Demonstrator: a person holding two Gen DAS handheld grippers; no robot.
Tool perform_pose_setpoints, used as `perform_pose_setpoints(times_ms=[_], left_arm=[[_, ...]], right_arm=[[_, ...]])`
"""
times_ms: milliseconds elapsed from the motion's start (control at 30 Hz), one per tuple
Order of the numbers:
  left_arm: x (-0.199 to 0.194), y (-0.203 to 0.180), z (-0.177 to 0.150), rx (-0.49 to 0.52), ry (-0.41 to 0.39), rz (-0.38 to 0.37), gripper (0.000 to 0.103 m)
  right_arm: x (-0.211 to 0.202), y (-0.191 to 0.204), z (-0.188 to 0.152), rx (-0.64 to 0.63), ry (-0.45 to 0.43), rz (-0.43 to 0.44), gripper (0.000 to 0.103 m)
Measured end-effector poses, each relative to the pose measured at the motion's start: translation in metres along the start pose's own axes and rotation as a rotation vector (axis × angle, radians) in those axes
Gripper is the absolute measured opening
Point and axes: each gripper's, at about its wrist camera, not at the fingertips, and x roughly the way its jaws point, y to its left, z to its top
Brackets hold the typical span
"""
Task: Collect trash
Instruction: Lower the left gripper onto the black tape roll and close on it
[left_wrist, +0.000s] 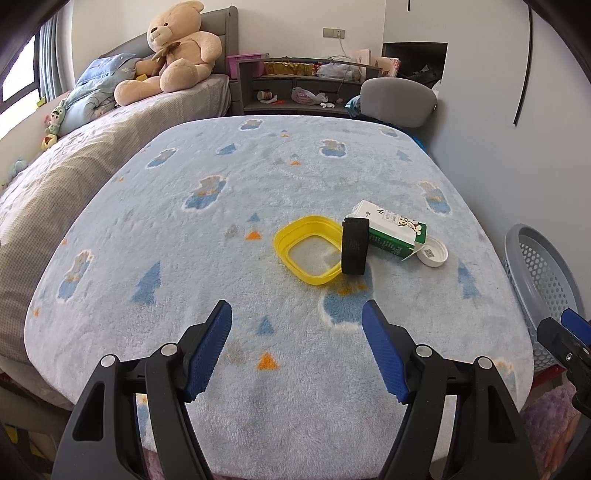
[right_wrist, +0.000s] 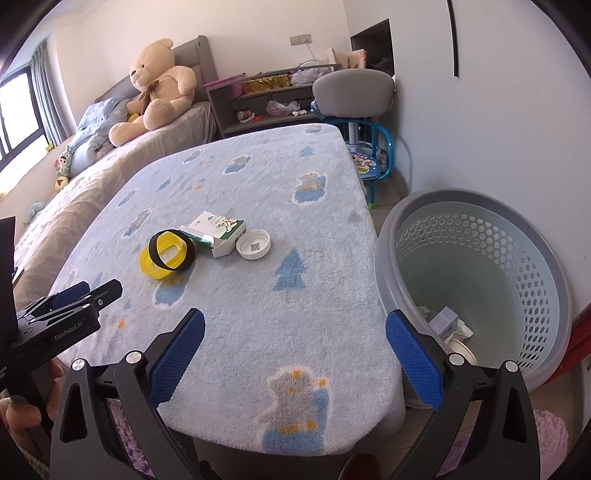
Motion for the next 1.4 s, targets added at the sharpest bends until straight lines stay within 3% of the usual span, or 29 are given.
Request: perform_pose_setpoints(times_ms=[467, 1233, 1300, 1400], left_arm=[[0.021, 0.013, 0.005, -0.013, 0.019, -0.013, 0.07], [0.06, -0.032, 0.039, 0.066, 0.012, -0.086, 0.07], [0.063, -0.033, 0.04, 0.065, 0.014, -0.089, 0.064], [0.066, -0.034, 0.042, 0.072, 0.026, -0.098, 0.046]], right_arm=[[0.015, 0.015, 0.003, -0.02, 0.028, -0.001, 0.096], [0.028, -0.001, -0.002, 0.031, 0.068, -0.001, 0.096], [0.028, -0.002, -0.002, 0.037, 0.071, 0.0, 0.096], [0.029, -0.004, -0.002, 0.042, 0.073, 0.002, 0.096]])
